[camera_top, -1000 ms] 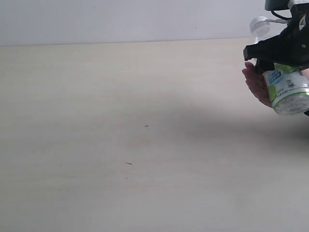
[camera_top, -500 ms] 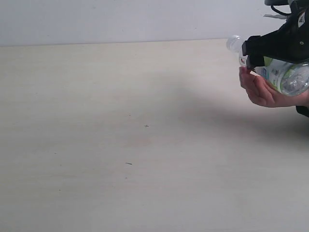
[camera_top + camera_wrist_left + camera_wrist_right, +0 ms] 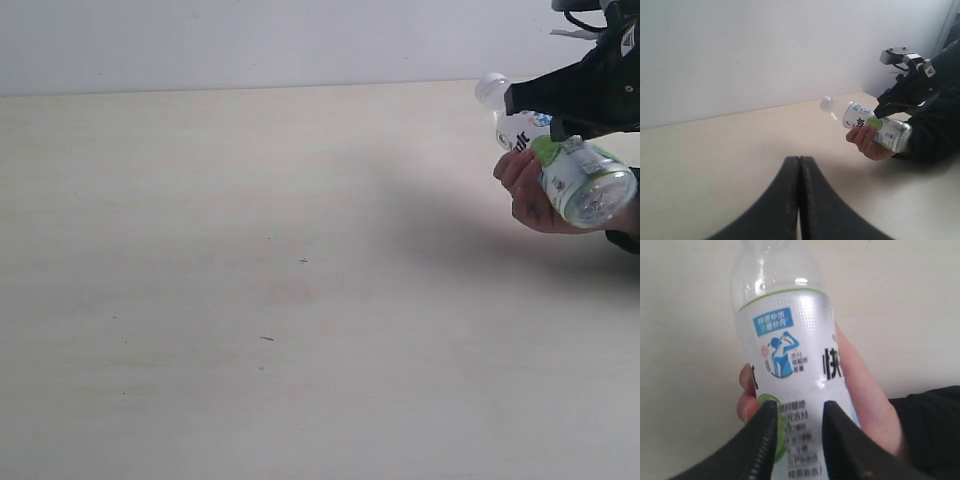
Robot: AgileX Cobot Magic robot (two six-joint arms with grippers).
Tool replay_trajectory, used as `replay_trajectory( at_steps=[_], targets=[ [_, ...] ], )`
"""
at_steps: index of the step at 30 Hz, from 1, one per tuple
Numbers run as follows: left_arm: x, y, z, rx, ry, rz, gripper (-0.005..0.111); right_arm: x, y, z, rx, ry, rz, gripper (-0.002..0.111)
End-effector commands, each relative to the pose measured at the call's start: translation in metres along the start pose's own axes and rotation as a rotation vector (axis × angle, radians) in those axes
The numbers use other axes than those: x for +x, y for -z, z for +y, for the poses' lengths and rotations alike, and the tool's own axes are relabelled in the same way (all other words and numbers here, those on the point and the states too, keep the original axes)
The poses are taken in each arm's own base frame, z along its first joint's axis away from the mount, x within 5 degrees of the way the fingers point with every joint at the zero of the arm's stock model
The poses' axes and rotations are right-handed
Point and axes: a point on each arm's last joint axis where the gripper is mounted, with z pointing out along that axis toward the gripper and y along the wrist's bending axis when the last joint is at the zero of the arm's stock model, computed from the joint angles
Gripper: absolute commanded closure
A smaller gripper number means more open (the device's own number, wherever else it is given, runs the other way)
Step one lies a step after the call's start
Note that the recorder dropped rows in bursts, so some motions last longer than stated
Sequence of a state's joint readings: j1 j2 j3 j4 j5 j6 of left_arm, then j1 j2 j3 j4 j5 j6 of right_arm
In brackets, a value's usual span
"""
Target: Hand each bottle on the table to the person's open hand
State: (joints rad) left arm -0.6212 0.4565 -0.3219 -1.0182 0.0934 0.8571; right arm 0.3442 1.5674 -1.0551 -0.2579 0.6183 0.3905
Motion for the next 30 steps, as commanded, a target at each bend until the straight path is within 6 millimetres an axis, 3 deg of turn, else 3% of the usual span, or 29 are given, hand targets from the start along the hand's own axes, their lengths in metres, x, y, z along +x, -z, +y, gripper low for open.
replay_trajectory(
  at_steps=[1,5,12,16,22,30],
  targets=[
    [0.000,0.001,0.001,-0.006,0.006,-0.009,0.107,-0.007,0.020,0.000,-0.044,-0.033,-0.103,0.058],
    [0.000,0.001,0.001,-0.006,0.006,-0.009,0.107,-0.011,0.044,-0.002,-0.062,-0.038,-0.184,0.046],
    [0.000,0.001,0.001,-0.006,0.006,-0.009,0.107,-0.012,0.094,0.001,-0.132,-0.009,-0.337,0.047],
    [0.000,0.001,0.001,-0.006,0.006,-0.009,0.107,-0.008,0.121,0.017,-0.257,0.034,-0.416,0.065],
    [0.000,0.001,0.001,-0.006,0.006,-0.009,0.107,0.002,0.151,0.040,-0.389,0.137,-0.497,0.108],
    [0.000,0.001,0.001,-0.006,0.006,-0.009,0.107,0.029,0.160,0.054,-0.466,0.223,-0.569,0.108]
  ],
)
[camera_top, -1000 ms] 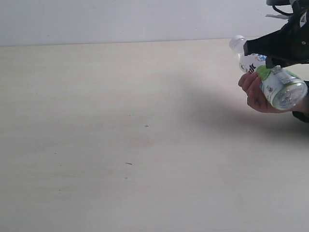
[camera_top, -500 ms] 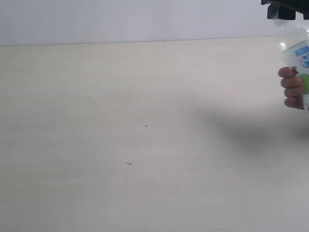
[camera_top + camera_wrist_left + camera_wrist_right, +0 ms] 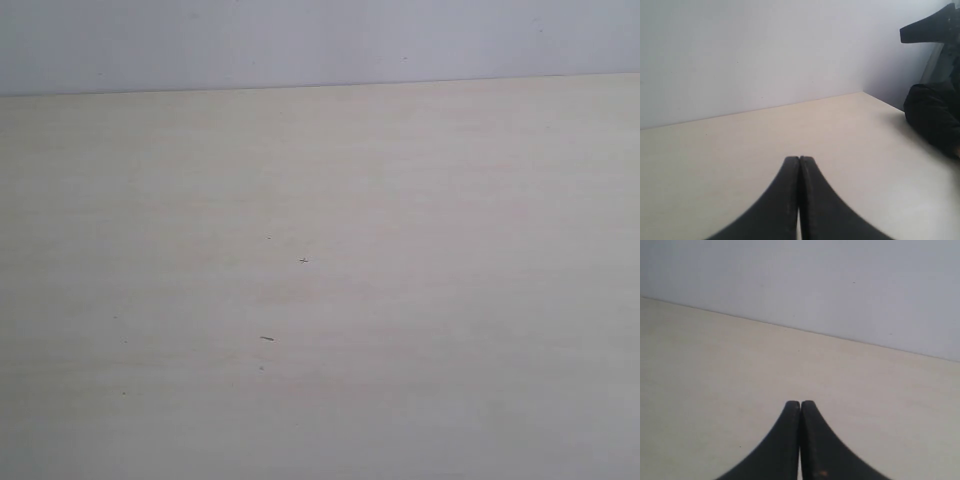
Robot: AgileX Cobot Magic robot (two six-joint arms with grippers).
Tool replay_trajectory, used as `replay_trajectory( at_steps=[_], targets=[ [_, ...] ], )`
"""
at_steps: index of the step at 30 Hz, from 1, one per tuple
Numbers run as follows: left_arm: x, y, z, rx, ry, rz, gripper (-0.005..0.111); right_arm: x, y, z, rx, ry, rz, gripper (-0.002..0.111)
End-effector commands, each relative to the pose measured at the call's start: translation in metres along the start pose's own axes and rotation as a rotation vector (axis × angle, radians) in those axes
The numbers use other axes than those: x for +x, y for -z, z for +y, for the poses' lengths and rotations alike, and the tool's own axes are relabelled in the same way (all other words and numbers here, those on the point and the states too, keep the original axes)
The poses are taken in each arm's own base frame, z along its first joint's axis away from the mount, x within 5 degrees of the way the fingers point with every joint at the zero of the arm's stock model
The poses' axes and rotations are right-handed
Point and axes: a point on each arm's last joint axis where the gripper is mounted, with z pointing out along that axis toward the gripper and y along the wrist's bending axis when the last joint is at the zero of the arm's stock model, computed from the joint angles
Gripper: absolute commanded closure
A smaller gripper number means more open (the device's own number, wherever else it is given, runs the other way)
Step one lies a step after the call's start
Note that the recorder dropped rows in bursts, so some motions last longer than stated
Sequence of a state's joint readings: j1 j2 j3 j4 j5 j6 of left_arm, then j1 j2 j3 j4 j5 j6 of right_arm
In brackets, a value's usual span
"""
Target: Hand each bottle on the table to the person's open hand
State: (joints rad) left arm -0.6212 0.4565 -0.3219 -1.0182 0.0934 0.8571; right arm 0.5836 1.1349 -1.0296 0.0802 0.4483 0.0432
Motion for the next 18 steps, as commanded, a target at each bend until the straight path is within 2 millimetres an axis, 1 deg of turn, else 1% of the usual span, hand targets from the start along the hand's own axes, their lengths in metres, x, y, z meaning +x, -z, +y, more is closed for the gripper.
replay_trajectory(
  at_steps=[1,4,8,11,14,18],
  targets=[
    [0.000,0.001,0.001,-0.006,0.006,-0.009,0.107,0.020,0.007,0.009,-0.044,0.037,-0.080,0.108],
    [0.000,0.001,0.001,-0.006,0.006,-0.009,0.107,0.039,0.020,0.011,-0.073,0.043,-0.205,0.108],
    [0.000,0.001,0.001,-0.006,0.006,-0.009,0.107,0.070,0.037,0.005,-0.084,0.021,-0.346,0.108],
    [0.000,0.001,0.001,-0.006,0.006,-0.009,0.107,0.096,0.044,0.001,-0.083,0.001,-0.286,0.108],
    [0.000,0.001,0.001,-0.006,0.006,-0.009,0.107,0.111,0.052,-0.001,-0.080,0.004,-0.203,0.108],
    [0.000,0.001,0.001,-0.006,0.006,-0.009,0.107,0.122,0.058,-0.002,-0.076,0.008,-0.107,0.108]
  ],
)
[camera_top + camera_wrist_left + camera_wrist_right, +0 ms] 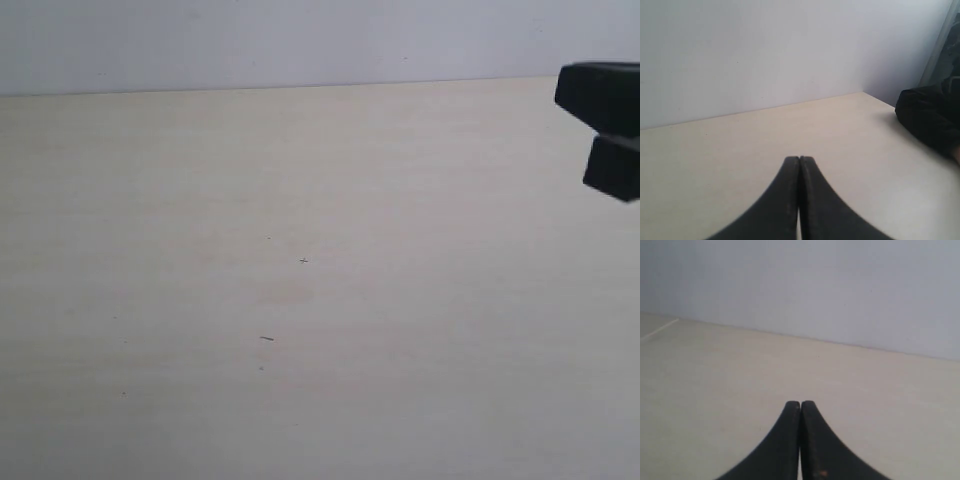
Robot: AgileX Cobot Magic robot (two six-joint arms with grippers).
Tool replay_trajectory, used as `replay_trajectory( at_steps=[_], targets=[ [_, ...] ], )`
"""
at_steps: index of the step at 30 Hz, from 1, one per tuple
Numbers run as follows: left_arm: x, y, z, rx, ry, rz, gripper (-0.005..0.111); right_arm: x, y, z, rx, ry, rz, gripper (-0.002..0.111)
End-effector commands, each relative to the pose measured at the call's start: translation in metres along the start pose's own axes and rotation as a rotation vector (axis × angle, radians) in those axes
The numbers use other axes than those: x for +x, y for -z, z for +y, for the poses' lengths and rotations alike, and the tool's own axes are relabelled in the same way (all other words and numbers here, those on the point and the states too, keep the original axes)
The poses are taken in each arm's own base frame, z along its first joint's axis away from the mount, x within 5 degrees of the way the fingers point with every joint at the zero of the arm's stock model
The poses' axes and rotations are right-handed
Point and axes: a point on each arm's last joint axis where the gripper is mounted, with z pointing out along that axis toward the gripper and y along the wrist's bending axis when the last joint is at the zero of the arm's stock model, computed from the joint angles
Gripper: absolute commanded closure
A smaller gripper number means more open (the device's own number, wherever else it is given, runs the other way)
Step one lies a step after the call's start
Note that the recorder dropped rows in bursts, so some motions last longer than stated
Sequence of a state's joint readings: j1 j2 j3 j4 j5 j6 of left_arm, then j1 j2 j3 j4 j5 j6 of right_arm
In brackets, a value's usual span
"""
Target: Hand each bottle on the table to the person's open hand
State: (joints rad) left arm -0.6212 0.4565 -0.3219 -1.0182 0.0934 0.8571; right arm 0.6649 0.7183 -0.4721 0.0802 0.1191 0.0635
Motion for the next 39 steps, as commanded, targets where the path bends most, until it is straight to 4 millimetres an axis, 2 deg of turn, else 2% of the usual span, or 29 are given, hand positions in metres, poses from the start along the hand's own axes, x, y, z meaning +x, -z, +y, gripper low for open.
replay_trajectory(
  at_steps=[1,22,27,30,39],
  targets=[
    [0.000,0.001,0.001,-0.006,0.006,-0.009,0.107,0.009,0.009,0.000,-0.002,-0.001,0.082,0.108],
    [0.000,0.001,0.001,-0.006,0.006,-0.009,0.107,0.009,0.010,0.000,-0.002,-0.001,0.084,0.108],
    [0.000,0.001,0.001,-0.006,0.006,-0.009,0.107,0.009,0.024,-0.004,0.024,0.033,0.044,0.108],
    [0.000,0.001,0.001,-0.006,0.006,-0.009,0.107,0.019,0.036,-0.013,0.091,0.025,0.035,0.108],
    [0.000,0.001,0.001,-0.006,0.006,-0.009,0.107,0.052,0.068,-0.033,0.330,0.042,-0.139,0.108]
  ],
)
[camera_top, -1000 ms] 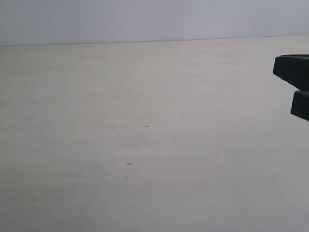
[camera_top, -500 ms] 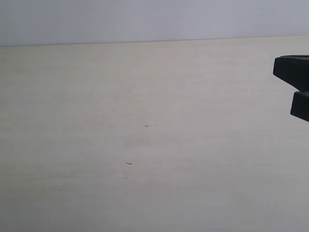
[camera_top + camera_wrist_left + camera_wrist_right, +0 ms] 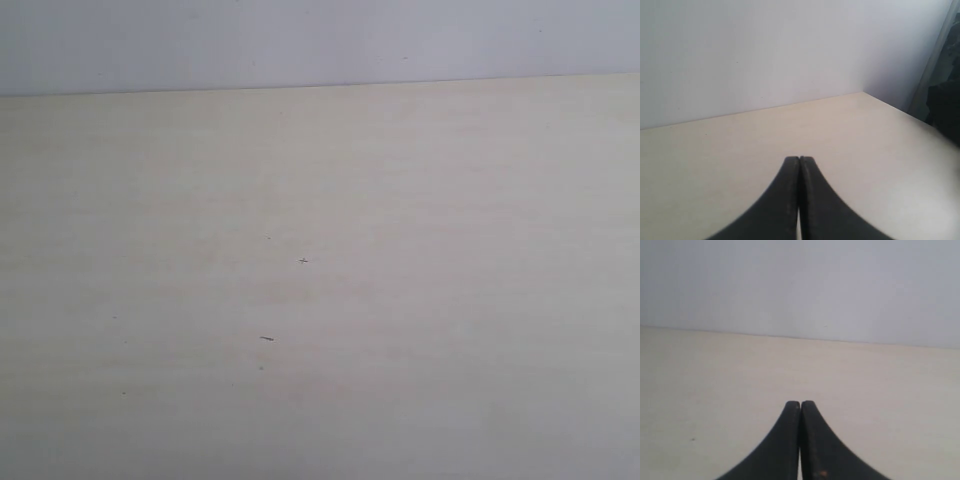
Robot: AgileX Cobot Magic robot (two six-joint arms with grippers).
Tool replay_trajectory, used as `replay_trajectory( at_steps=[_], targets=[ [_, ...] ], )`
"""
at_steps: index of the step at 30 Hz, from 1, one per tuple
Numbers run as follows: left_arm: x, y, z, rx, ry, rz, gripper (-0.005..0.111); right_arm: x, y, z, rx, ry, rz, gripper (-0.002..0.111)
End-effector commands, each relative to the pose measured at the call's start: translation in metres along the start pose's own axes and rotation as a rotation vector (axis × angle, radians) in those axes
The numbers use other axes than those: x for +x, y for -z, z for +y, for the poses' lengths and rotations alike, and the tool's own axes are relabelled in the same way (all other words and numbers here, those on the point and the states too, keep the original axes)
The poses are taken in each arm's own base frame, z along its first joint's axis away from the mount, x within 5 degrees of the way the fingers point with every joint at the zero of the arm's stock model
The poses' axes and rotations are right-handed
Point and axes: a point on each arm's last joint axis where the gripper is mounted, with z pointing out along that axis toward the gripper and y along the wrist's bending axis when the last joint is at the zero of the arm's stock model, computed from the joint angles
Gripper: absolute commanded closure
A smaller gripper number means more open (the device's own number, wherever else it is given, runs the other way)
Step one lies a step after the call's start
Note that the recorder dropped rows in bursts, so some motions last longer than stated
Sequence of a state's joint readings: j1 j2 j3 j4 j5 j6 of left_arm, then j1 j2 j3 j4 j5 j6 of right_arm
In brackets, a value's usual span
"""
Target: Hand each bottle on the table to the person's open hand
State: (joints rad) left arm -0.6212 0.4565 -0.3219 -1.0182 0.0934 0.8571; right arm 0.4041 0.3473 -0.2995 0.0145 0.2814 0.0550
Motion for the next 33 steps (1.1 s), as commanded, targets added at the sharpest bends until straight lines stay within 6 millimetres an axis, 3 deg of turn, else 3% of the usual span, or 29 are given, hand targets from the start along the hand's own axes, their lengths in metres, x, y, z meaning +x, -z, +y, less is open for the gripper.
replay_trajectory(
  at_steps=[1,18,33],
  targets=[
    [0.000,0.001,0.001,-0.006,0.006,-0.009,0.107,0.011,0.011,-0.008,0.093,0.030,-0.090,0.108],
    [0.000,0.001,0.001,-0.006,0.006,-0.009,0.107,0.027,0.012,-0.011,0.122,0.053,-0.088,0.108],
    [0.000,0.001,0.001,-0.006,0.006,-0.009,0.107,0.022,0.015,-0.010,0.118,0.060,-0.156,0.108]
  ],
)
